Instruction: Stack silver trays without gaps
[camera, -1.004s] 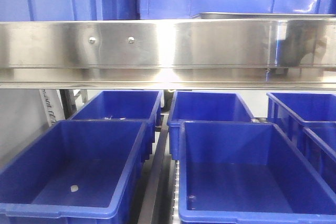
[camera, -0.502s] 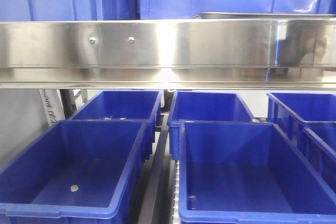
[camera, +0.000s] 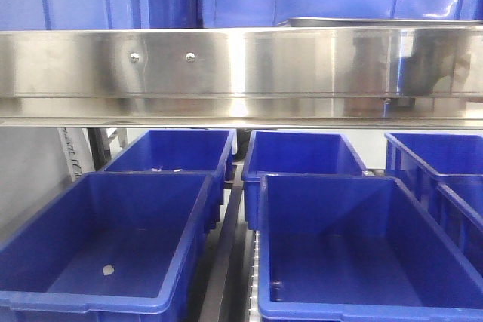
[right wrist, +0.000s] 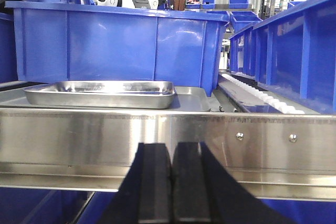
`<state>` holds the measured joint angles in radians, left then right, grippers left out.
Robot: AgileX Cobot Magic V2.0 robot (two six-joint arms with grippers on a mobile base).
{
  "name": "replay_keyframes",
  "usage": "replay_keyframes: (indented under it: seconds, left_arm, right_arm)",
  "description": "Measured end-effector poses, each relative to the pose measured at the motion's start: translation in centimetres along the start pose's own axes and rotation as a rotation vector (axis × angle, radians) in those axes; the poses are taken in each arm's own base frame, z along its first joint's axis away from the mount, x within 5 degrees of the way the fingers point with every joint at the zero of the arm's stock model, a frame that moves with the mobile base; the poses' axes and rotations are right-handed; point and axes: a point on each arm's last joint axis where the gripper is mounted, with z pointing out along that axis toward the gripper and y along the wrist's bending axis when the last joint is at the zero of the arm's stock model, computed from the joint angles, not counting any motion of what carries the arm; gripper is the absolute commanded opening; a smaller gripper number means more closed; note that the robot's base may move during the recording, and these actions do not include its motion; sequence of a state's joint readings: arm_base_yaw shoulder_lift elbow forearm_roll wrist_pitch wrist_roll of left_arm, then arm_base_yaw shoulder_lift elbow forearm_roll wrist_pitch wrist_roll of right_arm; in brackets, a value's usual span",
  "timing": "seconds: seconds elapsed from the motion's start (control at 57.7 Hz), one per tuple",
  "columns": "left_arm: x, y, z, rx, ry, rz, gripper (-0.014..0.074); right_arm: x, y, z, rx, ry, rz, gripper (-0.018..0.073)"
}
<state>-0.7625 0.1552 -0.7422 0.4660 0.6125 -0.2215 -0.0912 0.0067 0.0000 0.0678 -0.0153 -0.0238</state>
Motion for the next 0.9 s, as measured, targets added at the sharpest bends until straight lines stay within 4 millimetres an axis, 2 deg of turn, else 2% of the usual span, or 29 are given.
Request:
replay_keyframes:
  seconds: [0.208, 0.416, 0.571, 0.693, 0.901]
  left_arm:
    - [1.3, -1.0, 0.6, -0.063, 0.037, -0.068, -0.0007]
    - [4.6, -2.2, 2.4, -0.163, 0.034, -0.131, -0.0007]
    - [6.9, -2.3, 3.0, -0.243, 0.008, -0.193, -0.0007]
    - [9.1, -2.3, 3.0, -0.297, 0.021, -0.196, -0.0007]
    - [14.4, -2.7, 3.4, -0.306, 0.141, -0.195, -0.0007]
  right_arm:
    - [0.0, 0.0, 0.0, 0.0, 0.0, 0.0, -0.0078]
    - [0.0, 0.0, 0.0, 0.0, 0.0, 0.0, -0.0078]
    - [0.0, 0.0, 0.0, 0.0, 0.0, 0.0, -0.0078]
    - [0.0, 0.0, 0.0, 0.0, 0.0, 0.0, -0.0078]
    - [0.0, 0.0, 0.0, 0.0, 0.0, 0.0, -0.0078]
